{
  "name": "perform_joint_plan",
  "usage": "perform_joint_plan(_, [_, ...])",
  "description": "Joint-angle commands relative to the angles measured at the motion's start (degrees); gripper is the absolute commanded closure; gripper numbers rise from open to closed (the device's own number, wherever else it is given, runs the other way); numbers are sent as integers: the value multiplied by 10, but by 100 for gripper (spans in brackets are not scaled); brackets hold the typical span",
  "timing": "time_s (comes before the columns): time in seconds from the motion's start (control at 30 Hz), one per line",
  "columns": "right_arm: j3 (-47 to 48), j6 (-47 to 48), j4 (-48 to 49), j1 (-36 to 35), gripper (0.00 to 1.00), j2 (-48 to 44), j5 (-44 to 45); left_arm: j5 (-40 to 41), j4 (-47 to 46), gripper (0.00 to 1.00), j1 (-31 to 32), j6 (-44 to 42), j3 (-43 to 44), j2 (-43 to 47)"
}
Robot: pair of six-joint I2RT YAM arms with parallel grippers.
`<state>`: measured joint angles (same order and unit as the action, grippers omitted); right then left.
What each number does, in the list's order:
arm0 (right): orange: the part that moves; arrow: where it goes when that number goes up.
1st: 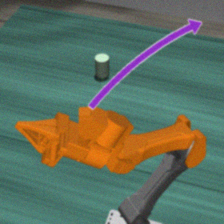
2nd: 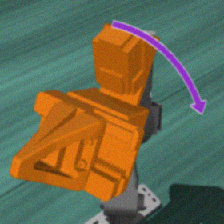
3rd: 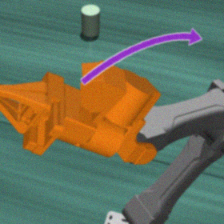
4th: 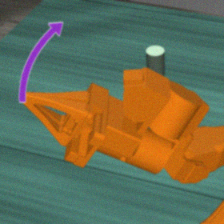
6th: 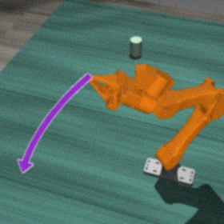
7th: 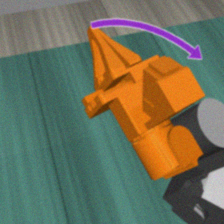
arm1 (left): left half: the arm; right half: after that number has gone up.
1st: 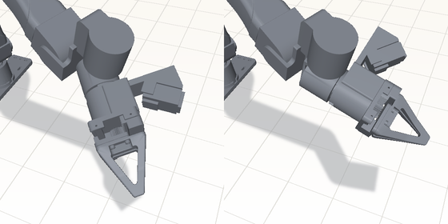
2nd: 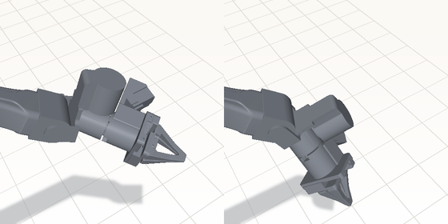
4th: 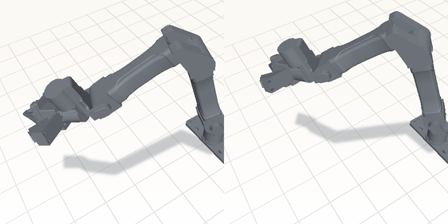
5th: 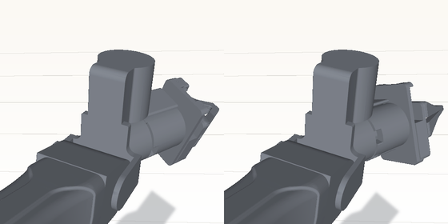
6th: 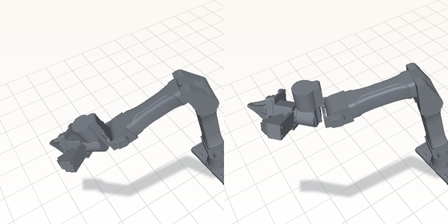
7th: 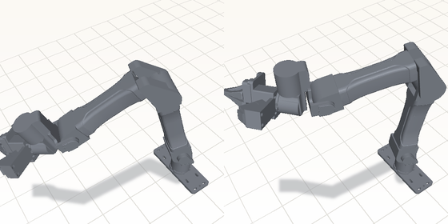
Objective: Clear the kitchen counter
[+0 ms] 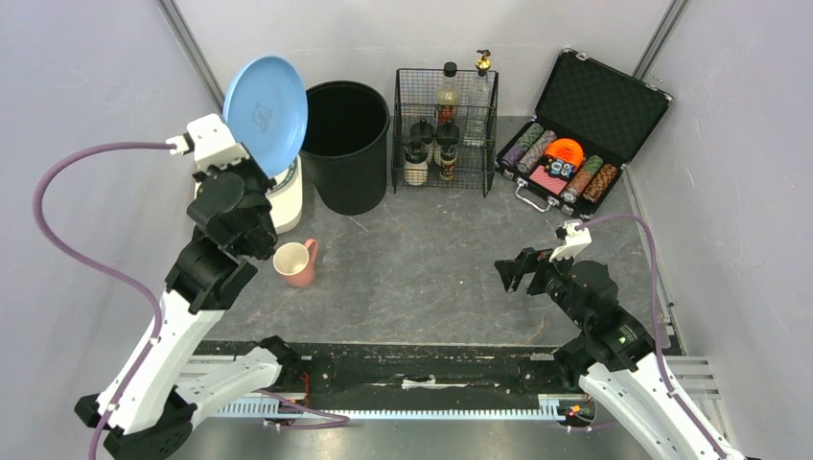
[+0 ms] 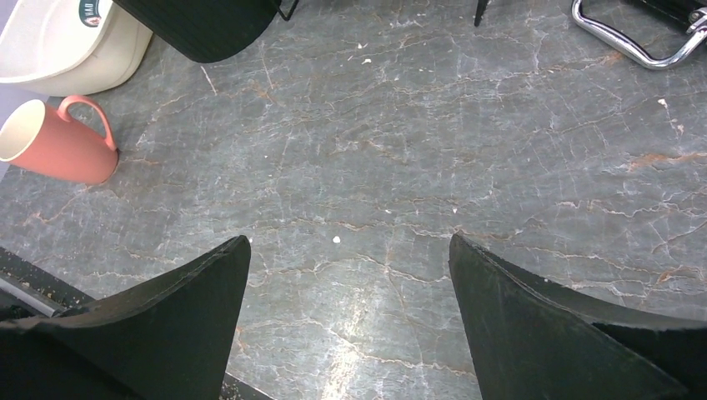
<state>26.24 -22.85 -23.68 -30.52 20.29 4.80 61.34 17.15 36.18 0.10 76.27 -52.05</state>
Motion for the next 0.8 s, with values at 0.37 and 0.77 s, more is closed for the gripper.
perform_joint_plan(0.37, [17, 12, -4, 0, 9, -28, -25, -146, 173, 98, -55, 292, -103, 110])
perform_joint_plan(0.77, [17, 13, -16, 0, 8, -59, -35, -477, 140, 98, -355, 363, -192, 113])
